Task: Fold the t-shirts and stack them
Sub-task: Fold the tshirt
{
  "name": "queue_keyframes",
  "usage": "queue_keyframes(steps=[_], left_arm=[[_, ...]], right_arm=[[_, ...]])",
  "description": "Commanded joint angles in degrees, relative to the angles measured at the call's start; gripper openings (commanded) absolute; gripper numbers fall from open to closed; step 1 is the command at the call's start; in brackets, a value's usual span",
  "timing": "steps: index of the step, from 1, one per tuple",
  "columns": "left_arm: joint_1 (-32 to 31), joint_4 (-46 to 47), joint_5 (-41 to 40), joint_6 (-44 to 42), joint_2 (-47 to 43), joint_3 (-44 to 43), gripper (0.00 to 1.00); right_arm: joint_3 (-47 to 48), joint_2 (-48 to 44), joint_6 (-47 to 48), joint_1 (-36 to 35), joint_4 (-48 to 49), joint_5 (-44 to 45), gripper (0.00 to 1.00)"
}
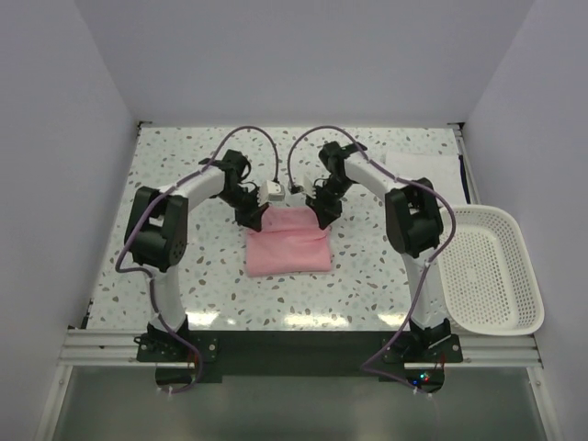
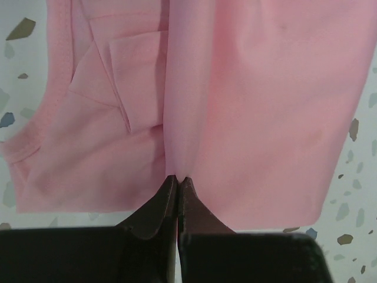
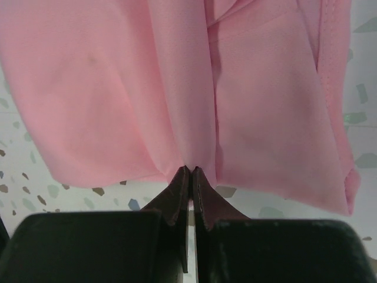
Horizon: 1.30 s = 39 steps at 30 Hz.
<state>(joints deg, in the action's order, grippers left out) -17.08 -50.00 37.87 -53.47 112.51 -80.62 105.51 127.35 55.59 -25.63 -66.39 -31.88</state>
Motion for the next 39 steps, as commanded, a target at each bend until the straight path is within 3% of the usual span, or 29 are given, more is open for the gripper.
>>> queue_keyframes(steps=[1,6,11,13,15,18,20,25,31,39], left_arm=[[0.4,5.2,-1.5,4.5,1.3,-0.7,0.02],[0.6,6.8,-0.3,6.1,-1.6,4.9,0.04],[0.5,4.7,3.0,4.4,-10.5,14.1,0.04],[0.5,4.3,4.2,4.3,-15.5,16.9,0.12],[0.4,4.8,5.1,4.8,-19.9,18.2,0.22],[-0.1,6.5,6.0,5.4,-23.6,18.0,0.37],[-1.0,7.4,6.0,5.0,-24.4,18.0,0.41],[-4.5,13.3,6.3,3.1,-25.2,20.1,0.45],[-8.2,20.6,4.1,1.4,-23.5,23.1,0.47],[-11.8,23.8,1.2,0.6,-18.3,24.2,0.48]], right_arm=[[1.9,1.1,0.6,0.5,3.1,1.8,0.0],[-6.6,-1.1,-2.3,-0.4,6.6,0.9,0.0],[-20.6,-11.3,-5.6,-3.9,9.9,-2.5,0.0],[-23.4,-15.3,-8.4,-4.8,9.4,-4.3,0.12],[-22.8,-16.7,-11.2,-4.3,8.0,-7.1,0.36],[-14.6,-15.4,-17.1,-1.7,0.3,-12.3,0.48],[-9.7,-12.4,-19.1,-0.4,-3.2,-14.7,0.48],[2.2,-2.7,-32.3,1.1,-2.5,-20.0,0.31],[1.5,0.4,-46.5,-1.1,10.6,-21.2,0.24],[1.1,4.5,-49.8,-5.3,16.4,-20.3,0.24]])
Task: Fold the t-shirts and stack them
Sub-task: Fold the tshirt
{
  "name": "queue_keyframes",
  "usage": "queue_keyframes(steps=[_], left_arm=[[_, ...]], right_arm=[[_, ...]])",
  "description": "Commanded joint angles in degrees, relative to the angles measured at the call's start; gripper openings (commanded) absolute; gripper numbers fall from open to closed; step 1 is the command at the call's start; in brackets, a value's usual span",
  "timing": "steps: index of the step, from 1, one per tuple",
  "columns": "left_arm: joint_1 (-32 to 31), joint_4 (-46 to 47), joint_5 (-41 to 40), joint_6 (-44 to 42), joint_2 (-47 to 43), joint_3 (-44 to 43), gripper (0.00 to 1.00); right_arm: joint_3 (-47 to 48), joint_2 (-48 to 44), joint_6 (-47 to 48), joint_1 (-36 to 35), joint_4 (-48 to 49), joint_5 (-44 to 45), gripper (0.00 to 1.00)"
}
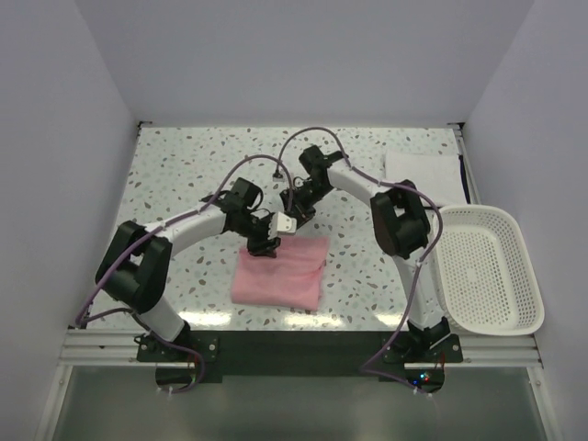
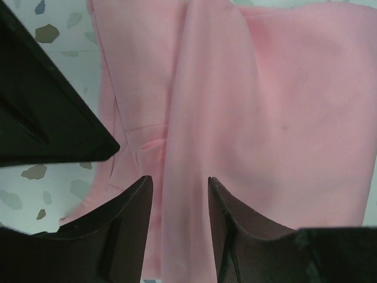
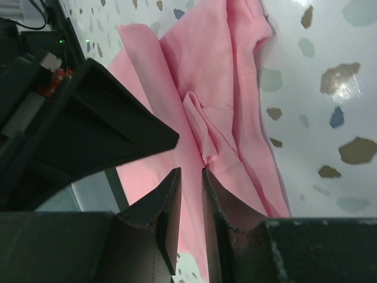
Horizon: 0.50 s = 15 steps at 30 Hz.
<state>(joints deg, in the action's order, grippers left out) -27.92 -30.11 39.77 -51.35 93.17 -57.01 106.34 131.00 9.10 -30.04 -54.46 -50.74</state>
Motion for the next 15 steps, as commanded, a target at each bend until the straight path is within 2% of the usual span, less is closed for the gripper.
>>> queue_keyframes(steps=[1,6,8,13,15], left_arm=[[-1.1,4.1,-1.0,-1.6,1.4,0.6,0.47],[-1.7,5.3,-2.3,-1.6,2.9,1.2,0.45],[-1.9,5.4,-2.3,-1.6,3.0,0.9,0.38],[-2.6,3.7,-1.5,-3.3,1.1,0.3,0.1],[-2.8,3.6,-1.4,-3.8,-0.7,0.4,0.06]], right_arm=[[0.4,1.2,-3.3,-1.2,4.7,-1.5,0.24],[1.0,4.3,-2.3,-2.0,5.1,0.0,0.24],[1.2,6.0,-1.7,-2.0,5.1,1.0,0.24],[2.7,9.5,0.4,-2.0,4.0,2.4,0.23],[2.9,10.4,1.4,-2.0,3.7,2.1,0.22]])
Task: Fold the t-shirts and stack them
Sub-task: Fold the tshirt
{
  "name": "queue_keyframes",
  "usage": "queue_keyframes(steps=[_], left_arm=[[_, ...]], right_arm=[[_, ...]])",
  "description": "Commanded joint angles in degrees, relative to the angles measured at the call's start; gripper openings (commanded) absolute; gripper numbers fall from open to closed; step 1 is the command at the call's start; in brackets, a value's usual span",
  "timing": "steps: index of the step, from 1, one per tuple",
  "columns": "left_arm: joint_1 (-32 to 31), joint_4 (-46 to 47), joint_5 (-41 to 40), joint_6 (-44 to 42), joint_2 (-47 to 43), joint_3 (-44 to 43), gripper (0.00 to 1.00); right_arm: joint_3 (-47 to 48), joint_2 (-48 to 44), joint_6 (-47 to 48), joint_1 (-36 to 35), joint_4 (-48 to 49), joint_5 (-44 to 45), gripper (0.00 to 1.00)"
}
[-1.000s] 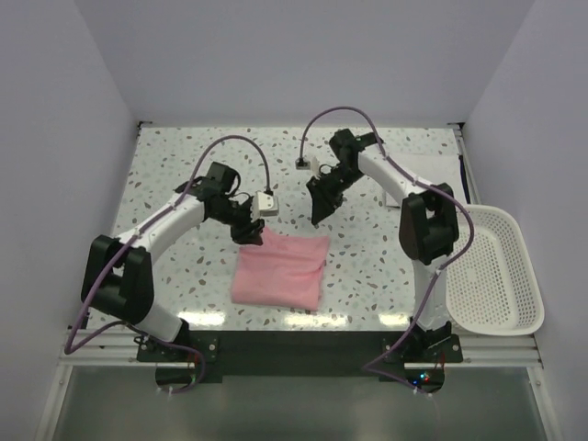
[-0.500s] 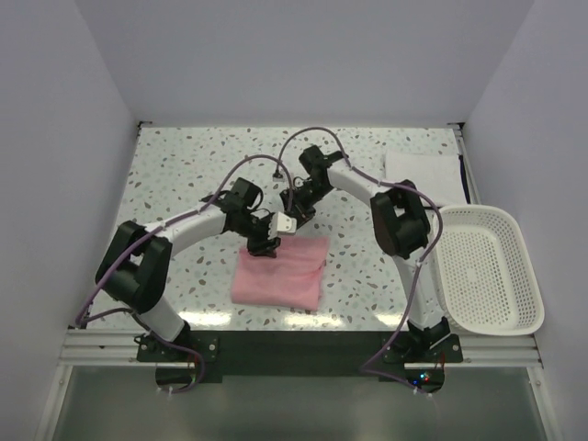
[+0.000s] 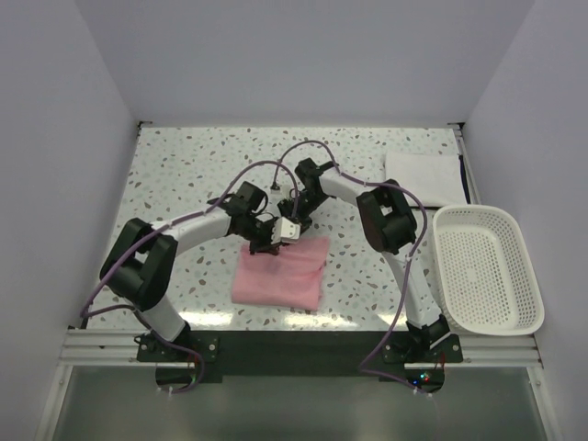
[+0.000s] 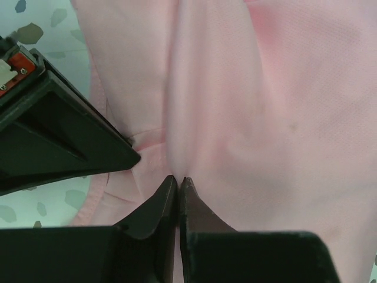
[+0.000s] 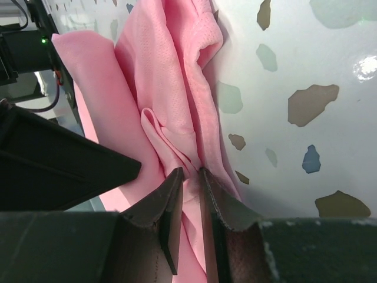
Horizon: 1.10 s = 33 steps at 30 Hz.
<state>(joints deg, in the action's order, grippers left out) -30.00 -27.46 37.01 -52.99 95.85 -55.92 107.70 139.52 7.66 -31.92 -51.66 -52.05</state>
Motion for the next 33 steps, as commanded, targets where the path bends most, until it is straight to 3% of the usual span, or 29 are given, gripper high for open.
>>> queue_keyframes(steps=[1,20,27,29,30,32,33], left_arm=[[-0.8,0.9,1.4,-2.5,-4.5,-0.6,0.02],[0.4,17.4,-3.9,-0.4,-6.3,0.9,0.0],[0.6,18.8,-3.2,-1.7,-5.4,1.8,0.0],[0.7,18.2,-3.4,-1.9,-5.2,2.0,0.07],[0.7,18.0,-3.6,-1.9,-5.3,2.1,0.24],[0.7,17.4,-5.0,-0.7,-6.1,2.2,0.38],[0.7,17.4,-5.4,-0.2,-6.6,2.3,0.4]], right_arm=[[1.4,2.1,3.2,-0.1,0.5,3.3,0.22],[-0.7,2.5,11.2,-0.1,-4.2,0.4,0.21],[1.0,3.1,12.1,-0.2,-5.8,0.3,0.22],[2.0,3.2,12.6,0.0,-6.5,1.1,0.23],[2.9,3.0,12.8,0.2,-7.2,1.4,0.24],[4.7,2.8,13.6,0.3,-8.8,2.9,0.27],[5.5,2.4,14.0,0.3,-9.4,3.5,0.28]])
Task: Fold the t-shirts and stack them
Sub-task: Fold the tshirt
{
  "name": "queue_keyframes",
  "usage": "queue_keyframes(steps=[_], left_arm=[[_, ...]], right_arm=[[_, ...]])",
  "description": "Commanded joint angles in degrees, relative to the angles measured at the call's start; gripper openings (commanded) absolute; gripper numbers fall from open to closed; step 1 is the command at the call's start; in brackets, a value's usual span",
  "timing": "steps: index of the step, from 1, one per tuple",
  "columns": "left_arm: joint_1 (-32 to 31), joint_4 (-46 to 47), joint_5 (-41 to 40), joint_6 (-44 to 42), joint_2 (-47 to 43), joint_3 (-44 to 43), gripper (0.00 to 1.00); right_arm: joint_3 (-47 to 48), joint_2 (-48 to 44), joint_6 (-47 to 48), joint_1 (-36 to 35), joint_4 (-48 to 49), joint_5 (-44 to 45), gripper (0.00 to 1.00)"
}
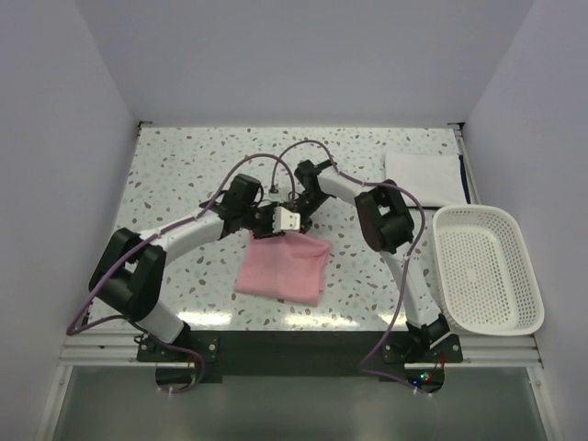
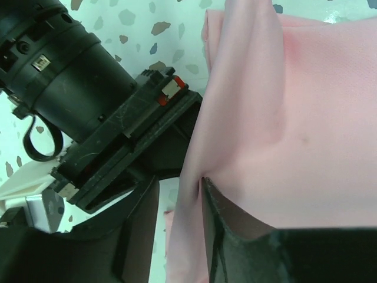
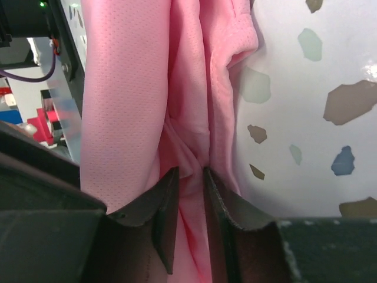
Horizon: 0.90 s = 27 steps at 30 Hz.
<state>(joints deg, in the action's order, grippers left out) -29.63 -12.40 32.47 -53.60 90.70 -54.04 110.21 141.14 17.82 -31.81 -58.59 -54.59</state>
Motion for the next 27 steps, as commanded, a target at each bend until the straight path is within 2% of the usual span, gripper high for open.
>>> queue_keyframes(steps=[1,8,11,15,19,23,26,27], left_arm=[[0.7,1.7,-0.9,1.2,-3.1,0.5,0.41],[1.8,-6.8,3.3,5.1,-12.2,0.3,0.43],[1.9,-10.9,4.8,7.4,-15.5,1.2,0.43],[1.4,-13.4,6.5,9.5,-19.1,4.7,0.46],[-0.6,-12.6,4.9,12.5,-21.6,6.8,0.51],[-5.3,-9.1,1.5,15.3,-22.2,8.5,0.56],[-11.2,-4.1,-2.0,17.0,-21.9,10.3,0.58],[-15.0,-1.7,-3.8,17.1,-21.1,10.8,0.59]], right_arm=[[3.6,0.6,4.4,0.2,-3.2,6.7,0.3],[14.5,-0.8,6.5,0.2,-10.1,14.8,0.42],[18.8,-1.8,7.6,0.3,-13.7,17.8,0.51],[21.0,-5.1,9.7,1.5,-17.9,22.5,0.58],[17.3,-9.8,11.8,6.2,-21.9,22.9,0.59],[8.1,-13.7,13.3,9.2,-24.4,20.8,0.59],[2.1,-16.5,9.9,9.4,-20.7,17.8,0.59],[0.9,-16.9,9.1,9.3,-19.9,17.0,0.59]])
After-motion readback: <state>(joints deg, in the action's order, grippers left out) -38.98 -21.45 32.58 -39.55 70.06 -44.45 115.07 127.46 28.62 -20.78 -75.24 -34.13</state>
